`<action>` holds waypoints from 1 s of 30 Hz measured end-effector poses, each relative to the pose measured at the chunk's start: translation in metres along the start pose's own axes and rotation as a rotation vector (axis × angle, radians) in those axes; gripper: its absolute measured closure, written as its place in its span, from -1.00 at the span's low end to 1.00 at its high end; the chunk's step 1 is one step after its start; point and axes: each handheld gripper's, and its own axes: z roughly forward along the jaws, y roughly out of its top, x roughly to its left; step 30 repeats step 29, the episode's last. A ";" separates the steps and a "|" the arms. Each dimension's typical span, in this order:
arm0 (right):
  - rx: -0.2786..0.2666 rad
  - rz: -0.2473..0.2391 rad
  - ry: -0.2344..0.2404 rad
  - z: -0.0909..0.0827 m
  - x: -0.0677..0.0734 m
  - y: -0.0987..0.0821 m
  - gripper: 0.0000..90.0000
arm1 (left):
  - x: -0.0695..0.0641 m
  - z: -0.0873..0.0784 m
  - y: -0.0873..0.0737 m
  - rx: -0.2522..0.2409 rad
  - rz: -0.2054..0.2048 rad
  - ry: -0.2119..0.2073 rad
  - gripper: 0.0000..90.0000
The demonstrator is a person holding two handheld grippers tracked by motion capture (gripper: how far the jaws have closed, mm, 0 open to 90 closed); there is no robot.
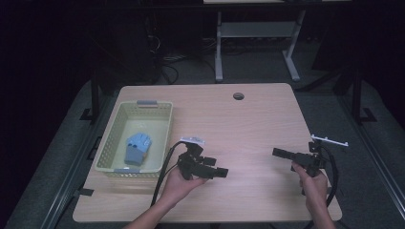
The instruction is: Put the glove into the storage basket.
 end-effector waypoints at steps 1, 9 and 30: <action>-0.001 -0.004 -0.004 -0.001 -0.001 -0.001 -0.36 | -0.001 0.001 -0.001 0.005 0.007 0.002 -0.55; 0.009 0.004 -0.015 -0.010 -0.012 -0.012 -0.35 | -0.007 0.010 -0.015 0.026 0.031 -0.018 -0.56; -0.062 -0.025 0.099 -0.019 -0.007 -0.047 -0.43 | -0.013 0.005 -0.066 0.006 0.069 -0.046 -0.55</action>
